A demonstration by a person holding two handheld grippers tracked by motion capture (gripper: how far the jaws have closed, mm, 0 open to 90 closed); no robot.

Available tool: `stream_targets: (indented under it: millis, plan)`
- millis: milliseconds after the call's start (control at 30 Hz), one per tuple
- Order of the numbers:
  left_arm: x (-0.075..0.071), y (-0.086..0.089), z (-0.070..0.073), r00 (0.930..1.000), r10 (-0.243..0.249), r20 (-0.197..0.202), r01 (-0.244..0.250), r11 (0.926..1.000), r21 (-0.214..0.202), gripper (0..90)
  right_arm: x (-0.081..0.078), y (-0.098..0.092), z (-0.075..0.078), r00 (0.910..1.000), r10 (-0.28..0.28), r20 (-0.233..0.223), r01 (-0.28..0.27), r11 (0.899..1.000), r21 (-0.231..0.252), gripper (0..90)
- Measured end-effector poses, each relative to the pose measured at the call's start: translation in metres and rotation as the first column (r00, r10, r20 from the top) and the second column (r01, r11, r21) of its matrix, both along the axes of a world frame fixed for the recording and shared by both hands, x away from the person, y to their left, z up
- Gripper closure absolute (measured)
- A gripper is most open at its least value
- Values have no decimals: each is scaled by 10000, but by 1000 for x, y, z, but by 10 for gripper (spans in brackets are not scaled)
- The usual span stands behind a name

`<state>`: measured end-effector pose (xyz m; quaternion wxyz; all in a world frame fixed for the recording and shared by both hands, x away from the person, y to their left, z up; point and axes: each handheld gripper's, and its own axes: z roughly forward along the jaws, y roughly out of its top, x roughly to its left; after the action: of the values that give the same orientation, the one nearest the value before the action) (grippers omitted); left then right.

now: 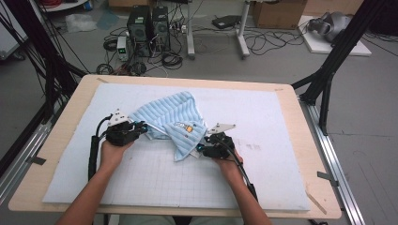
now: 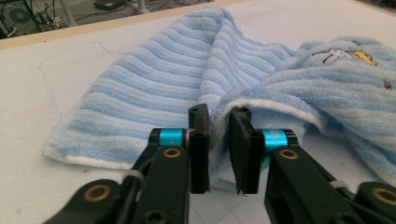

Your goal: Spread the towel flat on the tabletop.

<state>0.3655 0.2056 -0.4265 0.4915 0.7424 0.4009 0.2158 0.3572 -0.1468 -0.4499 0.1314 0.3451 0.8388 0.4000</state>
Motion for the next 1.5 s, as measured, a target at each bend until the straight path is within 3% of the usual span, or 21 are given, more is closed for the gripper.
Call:
stream_targets:
  millis: [100, 133, 167, 300, 367, 400, 567, 600, 733, 800, 867, 900, 933, 967, 1000, 1033, 1100, 1233, 1300, 1400, 1500]
  plan:
    - [0, 2, 0, 10000, -77, -37, 78, 10000, 62, 816, -2, 2, 2, 9986, 479, 223, -472, 9985, -293, 824]
    - [0, 2, -1, 9999, -129, -29, 129, 9999, 43, 830, -6, 3, 5, 9954, 550, 787, -470, 9939, -1002, 831]
    - [0, 2, -1, 9999, -129, -29, 129, 9999, 43, 845, -6, 3, 5, 9954, 550, 787, -470, 9939, -1002, 831]
    - [1, 2, -2, 9999, -134, -95, 135, 9999, 75, 858, -13, -12, 15, 9861, 161, 1654, 112, 9866, -1626, 830]
    - [1, 2, -2, 9998, -132, -113, 132, 9999, 58, 864, -20, -29, 24, 9737, -38, 2276, 502, 9788, -1988, 830]
    - [1, 2, -2, 9998, -120, -129, 121, 9999, 38, 864, -20, -29, 24, 9737, -38, 2276, 502, 9788, -1988, 830]
    - [3, 3, -4, 9997, 12, -246, -10, 10000, 72, 867, -34, -54, 34, 9492, -399, 3122, 1205, 9623, -2437, 832]
    - [3, 3, -4, 9997, 21, -258, -20, 10000, 68, 869, -40, -61, 34, 9377, -306, 3461, 1380, 9470, -2900, 833]
    - [4, 3, -6, 9994, 118, -327, -112, 9998, 180, 870, -47, -67, 26, 9430, 222, 3320, 1025, 9299, -3533, 832]
    - [4, 3, -7, 9993, 176, -325, -169, 9996, 240, 869, -53, -67, 15, 9598, 844, 2676, 269, 9215, -3874, 827]
    - [4, 3, -7, 9991, 293, -317, -283, 9991, 303, 867, -53, -67, 12, 9643, 1021, 2442, -6, 9236, -3834, 822]
    - [4, 4, -6, 9990, 331, -311, -320, 9989, 338, 867, -54, -68, 12, 9662, 994, 2378, -68, 9321, -3621, 812]
    - [3, 6, -5, 9981, 560, -258, -553, 9981, 275, 852, -54, -74, 18, 9654, 847, 2465, -179, 9650, -2617, 777]
    - [3, 6, -5, 9981, 560, -258, -553, 9981, 275, 829, -54, -74, 18, 9654, 847, 2465, -179, 9650, -2617, 777]
    - [3, 7, -5, 9976, 638, -269, -633, 9978, 182, 803, -53, -84, 28, 9611, 354, 2738, 2, 9917, -1288, 763]
    - [3, 9, -4, 9966, 772, -298, -769, 9970, 87, 789, -52, -90, 33, 9585, 7, 2851, 219, 9969, -760, 760]
    - [3, 11, -5, 9956, 891, -303, -890, 9960, 59, 785, -44, -97, 40, 9550, -627, 2899, 731, 9970, -250, 759]
    - [3, 12, -4, 9952, 941, -256, -941, 9956, 21, 793, -23, -94, 43, 9605, -1003, 2594, 1089, 9939, -188, 728]
    - [3, 12, -4, 9960, 869, -196, -868, 9962, 68, 825, 0, -75, 41, 9765, -716, 2031, 715, 9974, 76, 683]
    - [4, 11, -6, 9972, 726, -173, -724, 9973, 127, 853, 13, -59, 40, 9814, -416, 1873, 437, 9990, -70, 654]
    - [4, 11, -7, 9974, 700, -186, -698, 9975, 117, 860, 34, -40, 35, 9929, -46, 1189, 7, 9995, 325, 587]
